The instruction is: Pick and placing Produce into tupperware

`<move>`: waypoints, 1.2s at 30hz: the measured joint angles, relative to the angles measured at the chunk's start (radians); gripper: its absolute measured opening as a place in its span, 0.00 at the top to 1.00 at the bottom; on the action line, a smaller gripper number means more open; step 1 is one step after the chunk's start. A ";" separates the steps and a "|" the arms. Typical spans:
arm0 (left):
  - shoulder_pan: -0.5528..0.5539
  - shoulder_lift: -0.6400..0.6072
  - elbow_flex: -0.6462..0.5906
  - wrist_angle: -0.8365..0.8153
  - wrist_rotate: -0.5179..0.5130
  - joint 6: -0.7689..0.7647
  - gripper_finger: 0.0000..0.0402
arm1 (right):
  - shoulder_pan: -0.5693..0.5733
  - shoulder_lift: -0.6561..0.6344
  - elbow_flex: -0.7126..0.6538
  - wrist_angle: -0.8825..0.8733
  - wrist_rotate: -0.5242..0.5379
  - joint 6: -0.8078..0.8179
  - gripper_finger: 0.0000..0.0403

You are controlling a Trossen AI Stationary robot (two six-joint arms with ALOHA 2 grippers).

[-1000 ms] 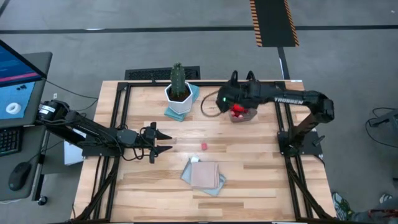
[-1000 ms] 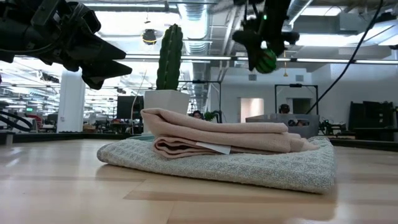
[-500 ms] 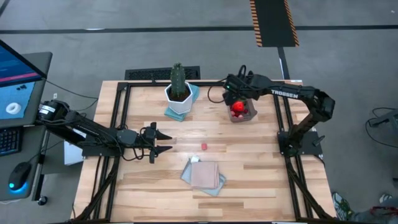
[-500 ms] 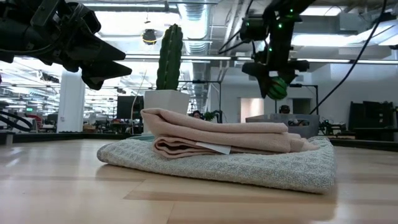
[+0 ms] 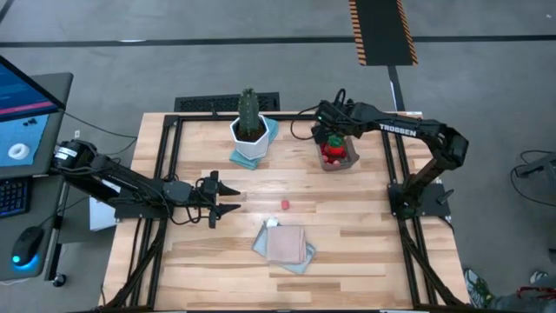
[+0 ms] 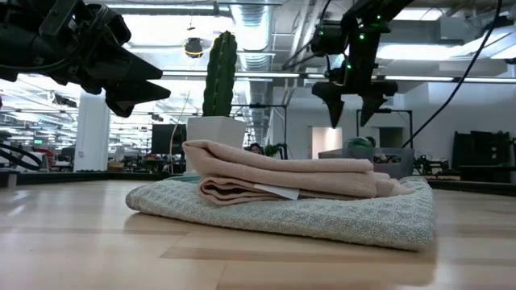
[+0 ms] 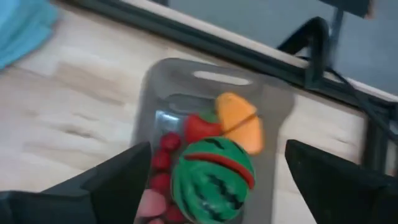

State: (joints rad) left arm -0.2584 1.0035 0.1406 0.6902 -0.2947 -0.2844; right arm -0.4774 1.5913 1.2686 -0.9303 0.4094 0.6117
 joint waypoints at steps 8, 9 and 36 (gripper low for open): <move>0.000 0.000 0.000 -0.002 0.000 0.001 0.47 | 0.165 0.000 0.000 0.182 -0.097 -0.150 0.08; 0.000 0.000 0.000 -0.001 0.000 0.001 0.47 | 0.193 0.000 0.000 0.199 -0.097 -0.169 0.08; 0.000 0.000 0.000 0.004 0.000 0.001 0.47 | 0.592 0.021 -0.213 0.636 -0.180 -0.024 0.21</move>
State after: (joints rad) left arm -0.2584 1.0035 0.1406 0.6941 -0.2951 -0.2835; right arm 0.1150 1.6124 1.0555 -0.2944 0.2292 0.5882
